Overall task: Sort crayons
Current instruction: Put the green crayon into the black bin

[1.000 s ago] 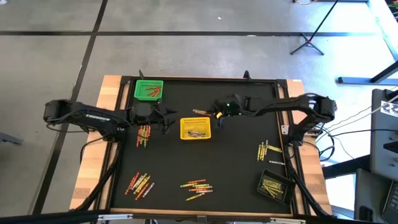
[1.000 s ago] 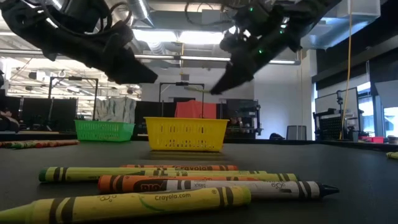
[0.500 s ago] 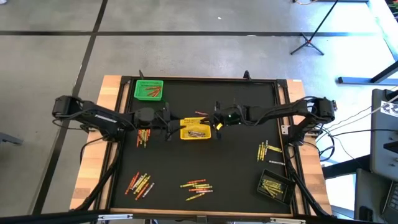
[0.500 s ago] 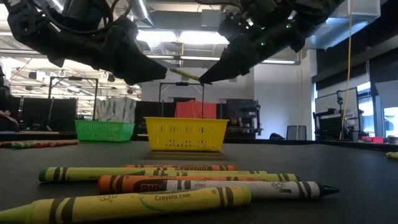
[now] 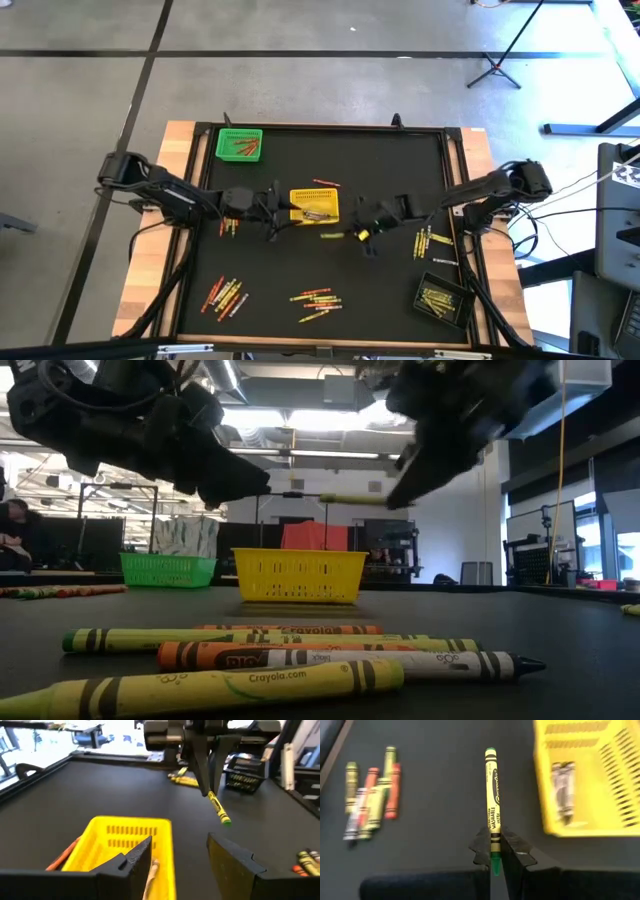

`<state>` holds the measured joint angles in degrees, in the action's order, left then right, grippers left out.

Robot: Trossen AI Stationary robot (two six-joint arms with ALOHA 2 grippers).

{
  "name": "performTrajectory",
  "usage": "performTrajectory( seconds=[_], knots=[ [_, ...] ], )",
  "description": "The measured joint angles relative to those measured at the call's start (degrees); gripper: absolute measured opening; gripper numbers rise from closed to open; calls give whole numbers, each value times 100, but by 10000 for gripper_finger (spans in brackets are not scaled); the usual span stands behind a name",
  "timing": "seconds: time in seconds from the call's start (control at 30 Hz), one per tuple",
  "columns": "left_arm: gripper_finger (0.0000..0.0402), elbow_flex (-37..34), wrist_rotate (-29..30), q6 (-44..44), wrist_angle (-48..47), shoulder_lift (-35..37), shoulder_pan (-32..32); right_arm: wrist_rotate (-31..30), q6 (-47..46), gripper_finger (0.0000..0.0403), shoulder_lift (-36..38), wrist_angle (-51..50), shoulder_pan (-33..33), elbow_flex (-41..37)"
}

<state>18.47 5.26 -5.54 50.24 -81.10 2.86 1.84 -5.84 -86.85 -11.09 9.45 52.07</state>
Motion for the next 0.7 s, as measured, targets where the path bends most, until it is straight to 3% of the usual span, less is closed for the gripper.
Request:
performTrajectory(
  seconds=[0.33,0.47,0.7],
  knots=[
    [175,1,77,-550,0,-221,499,-749,-2328,19,1015,-1184,1646,2],
    [175,1,458,-1032,9,-293,819,-825,-3635,19,1267,-1583,2408,3],
    [175,1,1131,-1060,104,-306,1217,-740,-5969,19,1276,-1822,3651,2]
  ],
)
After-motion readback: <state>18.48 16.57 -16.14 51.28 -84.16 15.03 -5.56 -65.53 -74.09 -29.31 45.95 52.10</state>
